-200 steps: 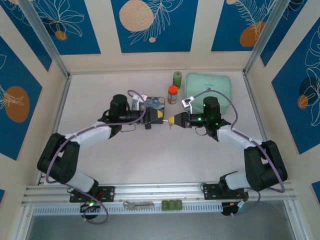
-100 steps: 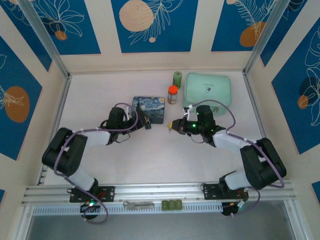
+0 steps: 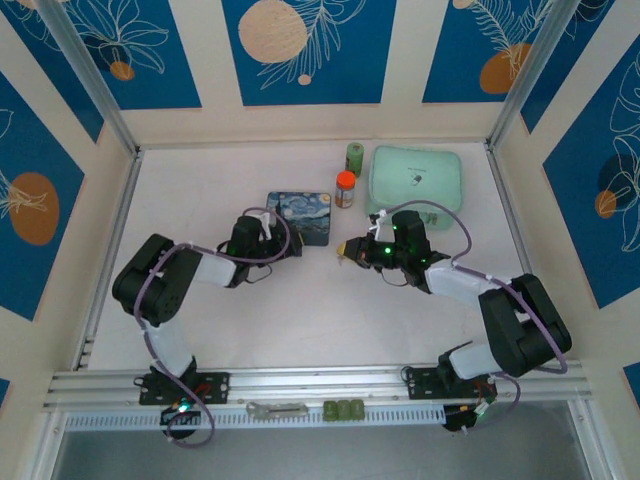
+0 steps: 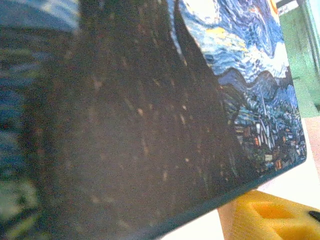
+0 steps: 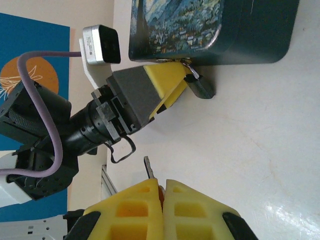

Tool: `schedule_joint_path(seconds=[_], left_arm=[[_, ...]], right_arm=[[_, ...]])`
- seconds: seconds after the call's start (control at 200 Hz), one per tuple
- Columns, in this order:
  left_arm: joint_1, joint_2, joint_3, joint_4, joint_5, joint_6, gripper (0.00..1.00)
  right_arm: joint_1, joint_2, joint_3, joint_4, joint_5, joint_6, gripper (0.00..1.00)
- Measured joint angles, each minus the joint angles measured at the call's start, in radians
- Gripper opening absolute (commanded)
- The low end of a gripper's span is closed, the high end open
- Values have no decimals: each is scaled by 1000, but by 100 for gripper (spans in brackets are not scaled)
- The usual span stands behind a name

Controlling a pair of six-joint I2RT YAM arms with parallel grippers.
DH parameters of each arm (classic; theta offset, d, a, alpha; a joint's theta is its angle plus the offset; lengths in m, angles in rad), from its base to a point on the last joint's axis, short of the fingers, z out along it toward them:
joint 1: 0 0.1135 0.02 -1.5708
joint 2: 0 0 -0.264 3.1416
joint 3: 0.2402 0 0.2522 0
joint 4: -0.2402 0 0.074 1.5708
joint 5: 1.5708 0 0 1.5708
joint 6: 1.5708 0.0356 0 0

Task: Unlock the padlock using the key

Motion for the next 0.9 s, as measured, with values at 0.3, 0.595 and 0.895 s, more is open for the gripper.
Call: schedule_joint_path(seconds=[0.3,0.595,0.895], left_arm=[[-3,41,4,74,7,-46,47],[-51,43,22,44,5,-57,46],[-61,73,43,61,-13,-78,34]], right_arm=[[-2,1,0,-3,4,4,0],[-8,0,0,-4,12,11,0],[-11,0,0,-2,15,27,0]])
